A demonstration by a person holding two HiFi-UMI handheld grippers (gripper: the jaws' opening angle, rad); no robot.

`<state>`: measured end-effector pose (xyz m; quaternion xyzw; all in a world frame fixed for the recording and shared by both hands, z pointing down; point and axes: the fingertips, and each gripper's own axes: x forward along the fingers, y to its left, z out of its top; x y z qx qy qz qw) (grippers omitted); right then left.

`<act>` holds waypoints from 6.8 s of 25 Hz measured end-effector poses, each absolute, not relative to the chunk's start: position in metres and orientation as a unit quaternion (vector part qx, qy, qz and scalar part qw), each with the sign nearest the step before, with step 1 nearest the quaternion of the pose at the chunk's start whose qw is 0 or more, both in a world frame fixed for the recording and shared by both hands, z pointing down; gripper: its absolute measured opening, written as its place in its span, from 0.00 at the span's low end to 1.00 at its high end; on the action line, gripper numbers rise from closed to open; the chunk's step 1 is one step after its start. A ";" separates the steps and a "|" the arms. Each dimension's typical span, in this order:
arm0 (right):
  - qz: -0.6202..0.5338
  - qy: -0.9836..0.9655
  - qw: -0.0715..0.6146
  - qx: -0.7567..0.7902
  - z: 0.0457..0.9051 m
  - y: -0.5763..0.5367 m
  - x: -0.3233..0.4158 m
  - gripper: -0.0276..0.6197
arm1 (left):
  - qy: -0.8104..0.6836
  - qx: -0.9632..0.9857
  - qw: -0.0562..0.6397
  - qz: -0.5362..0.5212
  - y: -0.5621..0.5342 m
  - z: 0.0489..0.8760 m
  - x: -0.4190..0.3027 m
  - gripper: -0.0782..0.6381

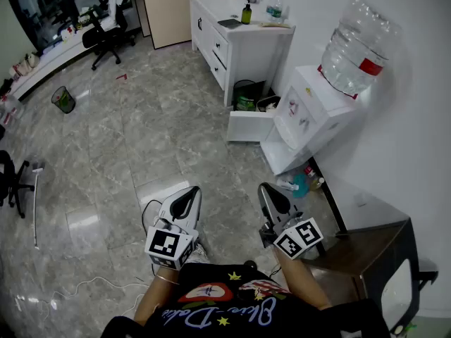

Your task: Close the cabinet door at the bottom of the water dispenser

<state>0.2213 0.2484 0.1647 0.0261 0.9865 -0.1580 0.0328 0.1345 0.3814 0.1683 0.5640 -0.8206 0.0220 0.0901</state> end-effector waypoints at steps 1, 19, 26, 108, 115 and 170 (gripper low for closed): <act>-0.159 0.987 0.033 0.019 0.165 0.253 0.203 0.07 | -0.816 0.571 0.092 0.021 0.387 0.169 0.119 0.10; -0.109 0.992 -0.029 -0.057 0.208 0.220 0.018 0.07 | -0.741 0.664 0.067 0.070 0.339 0.214 -0.105 0.10; -0.147 0.977 0.003 -0.152 0.240 0.098 -0.047 0.07 | -0.704 0.693 0.122 0.099 0.217 0.261 -0.174 0.10; -0.278 0.821 0.032 -0.497 0.535 -0.125 0.170 0.07 | -0.387 0.853 0.210 0.282 -0.206 0.730 0.104 0.10; -0.271 0.808 0.062 -0.520 0.517 -0.134 0.182 0.07 | -0.404 0.849 0.211 0.270 -0.212 0.723 0.101 0.10; -0.122 0.892 0.129 -0.415 0.113 0.050 0.000 0.07 | -0.313 0.948 0.049 0.036 0.027 0.133 -0.071 0.10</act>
